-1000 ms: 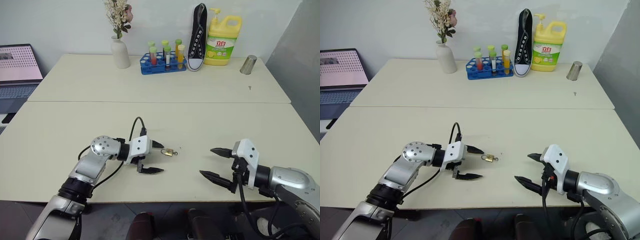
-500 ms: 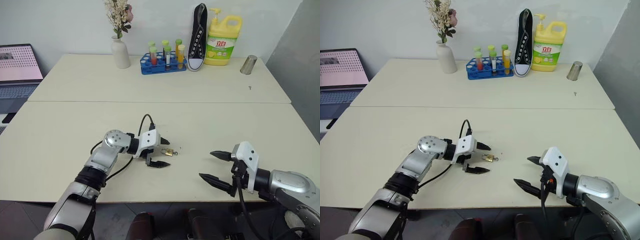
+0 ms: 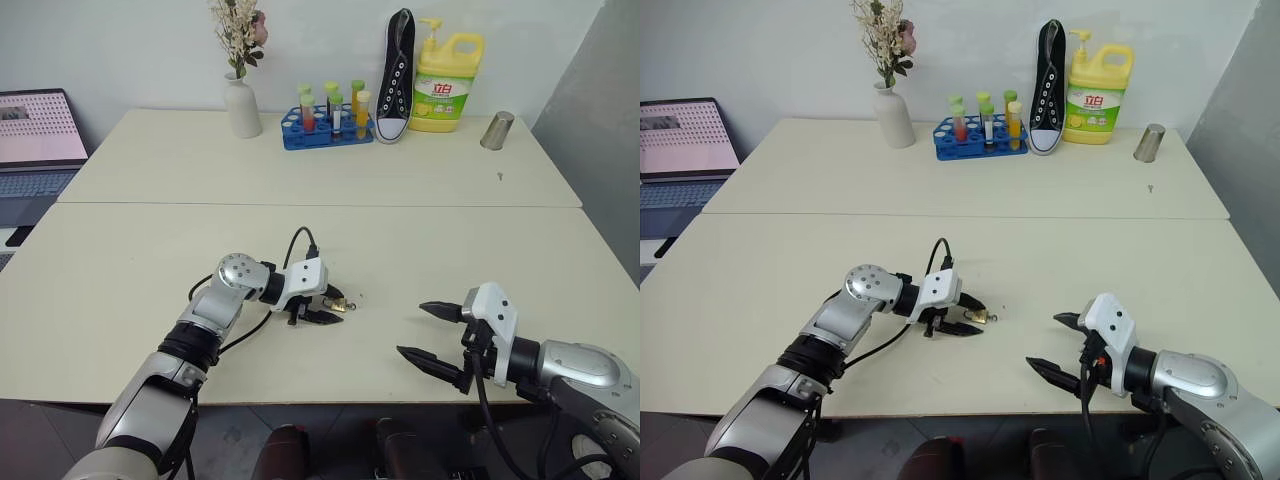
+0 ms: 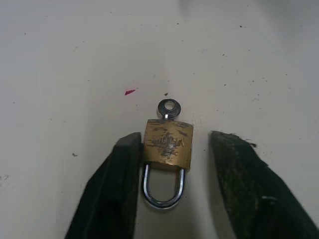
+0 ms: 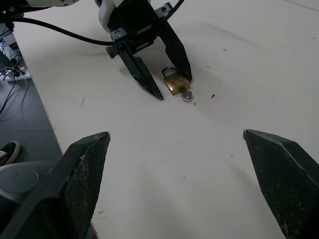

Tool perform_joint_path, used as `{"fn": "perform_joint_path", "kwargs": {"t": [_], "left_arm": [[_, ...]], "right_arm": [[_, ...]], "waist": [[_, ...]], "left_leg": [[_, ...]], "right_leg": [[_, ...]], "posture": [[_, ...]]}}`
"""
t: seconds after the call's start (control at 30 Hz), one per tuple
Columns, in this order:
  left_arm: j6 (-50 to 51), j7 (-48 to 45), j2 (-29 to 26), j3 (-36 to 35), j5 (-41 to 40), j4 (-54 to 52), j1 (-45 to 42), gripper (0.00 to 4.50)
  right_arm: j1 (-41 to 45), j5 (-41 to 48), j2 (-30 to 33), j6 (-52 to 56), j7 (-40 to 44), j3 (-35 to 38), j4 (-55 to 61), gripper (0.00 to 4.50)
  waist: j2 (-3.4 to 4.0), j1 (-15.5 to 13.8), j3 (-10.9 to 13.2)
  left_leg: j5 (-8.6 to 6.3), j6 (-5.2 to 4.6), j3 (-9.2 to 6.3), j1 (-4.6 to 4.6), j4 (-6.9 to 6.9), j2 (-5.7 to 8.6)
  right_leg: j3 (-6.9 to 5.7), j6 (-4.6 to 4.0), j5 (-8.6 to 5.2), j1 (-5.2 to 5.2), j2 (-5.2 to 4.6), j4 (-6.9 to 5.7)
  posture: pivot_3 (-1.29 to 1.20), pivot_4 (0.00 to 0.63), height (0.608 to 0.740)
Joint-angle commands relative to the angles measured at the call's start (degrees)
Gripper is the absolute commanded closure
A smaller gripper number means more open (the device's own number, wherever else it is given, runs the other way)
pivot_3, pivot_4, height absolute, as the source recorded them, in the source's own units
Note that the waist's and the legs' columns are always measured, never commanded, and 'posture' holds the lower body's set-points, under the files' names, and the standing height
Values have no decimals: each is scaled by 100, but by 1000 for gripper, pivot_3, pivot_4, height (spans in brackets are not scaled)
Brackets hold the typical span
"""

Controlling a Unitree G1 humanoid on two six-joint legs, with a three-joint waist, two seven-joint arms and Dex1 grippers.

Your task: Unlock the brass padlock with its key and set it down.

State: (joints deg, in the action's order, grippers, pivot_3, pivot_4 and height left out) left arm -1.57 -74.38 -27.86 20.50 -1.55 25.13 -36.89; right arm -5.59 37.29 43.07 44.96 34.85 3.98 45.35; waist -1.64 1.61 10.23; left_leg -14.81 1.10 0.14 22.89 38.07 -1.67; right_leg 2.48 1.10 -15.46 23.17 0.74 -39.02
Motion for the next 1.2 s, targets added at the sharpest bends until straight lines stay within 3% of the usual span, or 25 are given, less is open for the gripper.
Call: {"fn": "perform_joint_path", "kwargs": {"t": [0.03,0.53,0.67,0.83,0.97,1.2], "left_arm": [[66,179,-80,82,311,91,-31,3495],[-751,541,-314,-616,-298,-1425,675,3541],[-2391,1252,-243,-1020,-163,-1555,762,3541],[-3680,1757,-276,-1155,86,-1348,779,3541],[-6535,2477,-582,-1256,1240,-666,694,3541],[-6993,3178,-735,-1190,1833,-470,593,3541]], "right_arm": [[72,89,42,-28,-19,141,235,0],[257,-108,37,-241,65,-2,1,0],[392,-282,1,-389,91,-119,-250,0],[540,-360,-74,-489,125,-197,-465,0],[1028,-200,-233,-489,359,-348,-816,0],[1905,373,-608,24,463,-429,-1227,0]], "waist": [[0,0,-1],[0,-2,-1],[0,-12,-1],[0,-12,-1],[0,10,-1],[-2,-23,-1]], "left_leg": [[0,0,0,0,0,0],[0,0,-3,5,-1,-4],[0,0,-1,5,0,-3],[0,0,-1,3,-1,-3],[0,0,6,-1,-3,-4],[0,0,4,4,-2,-2]], "right_leg": [[0,0,0,0,0,0],[3,1,0,3,-1,2],[5,1,1,2,-4,3],[4,1,1,2,-5,3],[11,-1,2,2,-5,4],[3,-10,8,2,-8,5]], "posture": [[0,150,740],[0,150,740],[0,150,740],[0,150,740],[0,150,740],[0,150,740]]}}
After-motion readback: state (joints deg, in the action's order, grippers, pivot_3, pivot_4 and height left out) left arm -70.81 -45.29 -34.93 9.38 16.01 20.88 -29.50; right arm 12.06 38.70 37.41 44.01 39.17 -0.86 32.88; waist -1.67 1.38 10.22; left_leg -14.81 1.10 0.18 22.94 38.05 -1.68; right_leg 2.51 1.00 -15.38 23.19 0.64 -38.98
